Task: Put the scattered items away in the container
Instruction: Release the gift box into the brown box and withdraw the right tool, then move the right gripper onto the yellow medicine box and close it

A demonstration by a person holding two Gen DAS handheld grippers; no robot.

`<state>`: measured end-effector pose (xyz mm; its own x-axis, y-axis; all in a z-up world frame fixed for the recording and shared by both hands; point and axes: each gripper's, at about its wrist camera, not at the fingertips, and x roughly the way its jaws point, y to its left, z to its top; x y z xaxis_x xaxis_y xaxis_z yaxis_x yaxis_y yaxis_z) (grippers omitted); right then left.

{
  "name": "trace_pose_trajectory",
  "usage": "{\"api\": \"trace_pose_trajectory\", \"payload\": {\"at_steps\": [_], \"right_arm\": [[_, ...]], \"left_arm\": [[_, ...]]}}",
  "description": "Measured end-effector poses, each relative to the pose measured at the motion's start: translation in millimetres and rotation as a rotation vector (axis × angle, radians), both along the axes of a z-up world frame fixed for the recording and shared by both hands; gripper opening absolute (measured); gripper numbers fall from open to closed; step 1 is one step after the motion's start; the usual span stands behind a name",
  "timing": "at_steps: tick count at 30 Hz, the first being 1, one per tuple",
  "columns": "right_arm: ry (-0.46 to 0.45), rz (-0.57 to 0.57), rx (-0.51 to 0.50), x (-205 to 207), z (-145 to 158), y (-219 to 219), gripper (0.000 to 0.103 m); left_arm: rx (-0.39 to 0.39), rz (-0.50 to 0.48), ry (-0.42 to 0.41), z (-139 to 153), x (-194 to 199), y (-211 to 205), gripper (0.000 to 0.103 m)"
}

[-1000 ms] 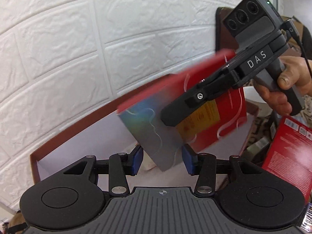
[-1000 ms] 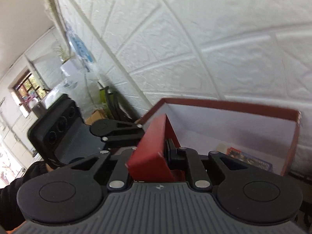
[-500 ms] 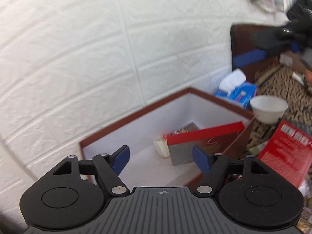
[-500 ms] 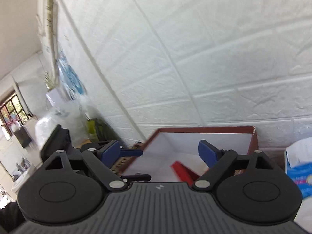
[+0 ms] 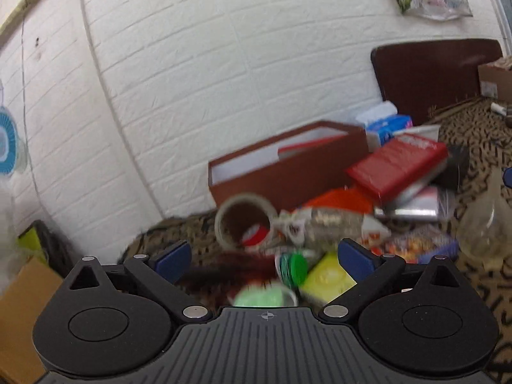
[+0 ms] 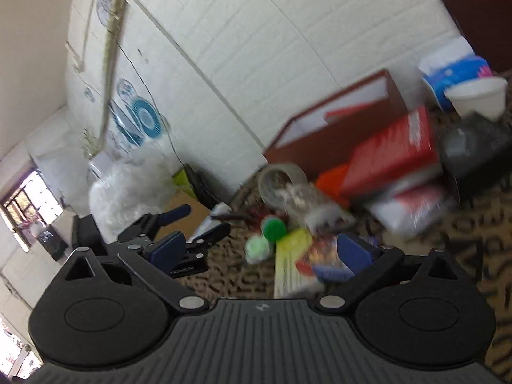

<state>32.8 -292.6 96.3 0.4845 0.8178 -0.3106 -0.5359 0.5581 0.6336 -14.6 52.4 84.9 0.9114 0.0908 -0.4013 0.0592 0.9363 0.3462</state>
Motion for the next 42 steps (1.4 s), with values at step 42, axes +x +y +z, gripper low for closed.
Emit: {"api": "trace_pose_trajectory", "payload": {"at_steps": [42], "right_arm": [[0.031,0.372,-0.522,131,-61,231,0.103]], "left_arm": [[-0.175,0.048,0.026,-42,-24,119,0.102]]}}
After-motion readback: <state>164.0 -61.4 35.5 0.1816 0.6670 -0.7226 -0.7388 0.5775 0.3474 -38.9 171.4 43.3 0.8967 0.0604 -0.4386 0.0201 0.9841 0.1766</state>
